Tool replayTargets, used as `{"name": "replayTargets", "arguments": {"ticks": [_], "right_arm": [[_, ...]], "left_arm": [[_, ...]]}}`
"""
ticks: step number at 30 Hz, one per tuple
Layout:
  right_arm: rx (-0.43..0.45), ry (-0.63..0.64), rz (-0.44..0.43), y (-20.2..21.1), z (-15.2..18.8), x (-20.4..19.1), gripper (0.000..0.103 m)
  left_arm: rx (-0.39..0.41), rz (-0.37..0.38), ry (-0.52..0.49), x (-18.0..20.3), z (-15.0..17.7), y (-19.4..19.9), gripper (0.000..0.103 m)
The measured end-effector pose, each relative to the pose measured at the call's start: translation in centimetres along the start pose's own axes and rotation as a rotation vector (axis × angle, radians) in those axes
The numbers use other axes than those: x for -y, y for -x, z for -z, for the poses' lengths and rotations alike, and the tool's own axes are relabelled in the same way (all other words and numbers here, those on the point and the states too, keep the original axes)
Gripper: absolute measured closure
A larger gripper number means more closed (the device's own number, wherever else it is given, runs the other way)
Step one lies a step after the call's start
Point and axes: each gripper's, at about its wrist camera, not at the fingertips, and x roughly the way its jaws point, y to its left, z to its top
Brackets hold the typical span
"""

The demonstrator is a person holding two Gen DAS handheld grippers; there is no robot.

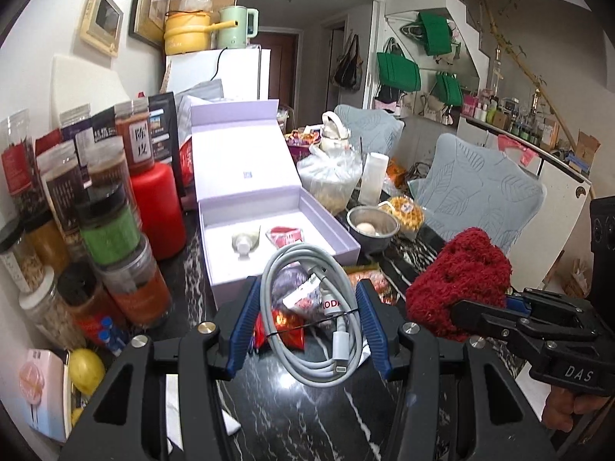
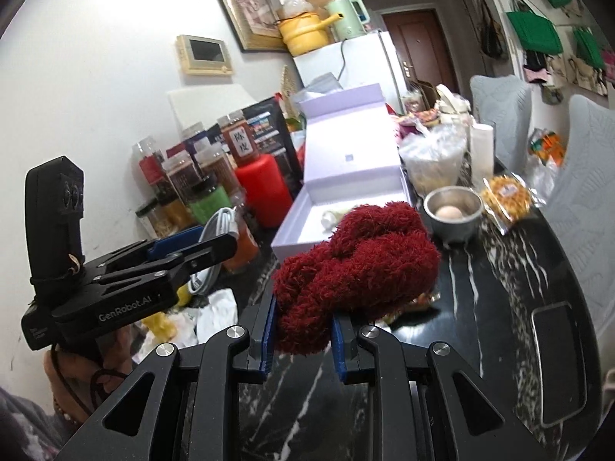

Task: Organize soft objects
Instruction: 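Lift the cable and red knit item and carry both over the gift box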

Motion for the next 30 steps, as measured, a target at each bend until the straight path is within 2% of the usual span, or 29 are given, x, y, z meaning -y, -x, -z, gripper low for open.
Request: {"name": "replayTargets", "arguments": {"ticks": [17,30], "right_arm": [[0.038,0.112,-0.027,-2.5,-5.5,-0.5,0.08],[0.036,0.167,-0.027,-6.8,-10.3,0.7,0.08]], "left_arm": [[0.08,-0.003,-0.001,-1.1,-5.2,-1.8,0.053],[0.095,-0.02,-0.013,-2.3,-9.4,-5.9,0.053]]}}
